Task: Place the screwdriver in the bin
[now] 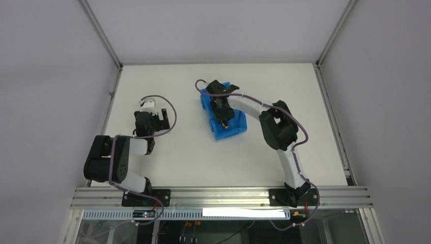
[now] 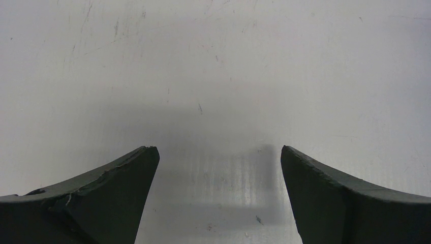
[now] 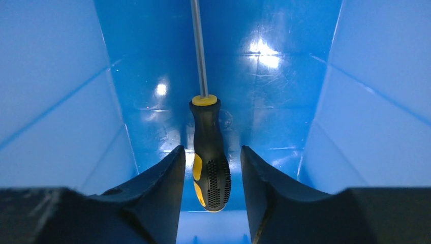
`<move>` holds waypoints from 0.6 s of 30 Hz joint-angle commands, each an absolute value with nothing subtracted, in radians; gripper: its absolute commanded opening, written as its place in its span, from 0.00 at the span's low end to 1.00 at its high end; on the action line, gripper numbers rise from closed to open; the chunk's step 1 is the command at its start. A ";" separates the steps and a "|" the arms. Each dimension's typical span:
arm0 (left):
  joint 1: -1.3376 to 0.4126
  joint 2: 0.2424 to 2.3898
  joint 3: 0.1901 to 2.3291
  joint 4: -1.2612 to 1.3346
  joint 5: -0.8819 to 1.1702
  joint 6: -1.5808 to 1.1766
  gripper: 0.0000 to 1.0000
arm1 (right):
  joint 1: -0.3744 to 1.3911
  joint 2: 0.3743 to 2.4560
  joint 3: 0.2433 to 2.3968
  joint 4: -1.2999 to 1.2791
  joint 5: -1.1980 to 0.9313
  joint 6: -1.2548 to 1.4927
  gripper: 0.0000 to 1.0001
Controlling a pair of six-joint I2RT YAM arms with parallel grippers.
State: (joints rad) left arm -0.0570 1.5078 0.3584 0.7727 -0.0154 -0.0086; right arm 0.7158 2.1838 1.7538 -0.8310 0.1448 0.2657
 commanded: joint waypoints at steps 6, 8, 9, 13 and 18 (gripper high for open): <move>-0.050 1.506 0.379 0.812 0.005 -0.015 1.00 | 0.715 2.021 1.814 -0.871 0.188 0.243 0.58; -0.049 1.506 0.379 0.812 0.005 -0.015 1.00 | 0.715 1.973 1.830 -0.887 0.200 0.230 0.59; -0.049 1.508 0.379 0.812 0.004 -0.015 1.00 | 0.715 1.946 1.832 -0.890 0.207 0.223 0.60; -0.049 1.507 0.379 0.812 0.005 -0.015 1.00 | 0.714 1.820 1.803 -0.871 0.236 0.194 0.76; -0.049 1.506 0.379 0.812 0.005 -0.015 1.00 | 0.679 1.629 1.642 -0.757 0.326 0.168 0.99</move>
State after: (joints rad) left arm -0.0570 1.5078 0.3584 0.7727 -0.0154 -0.0086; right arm 0.7116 1.7958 1.7428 -0.8486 0.2329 0.2020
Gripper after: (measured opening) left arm 0.996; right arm 0.979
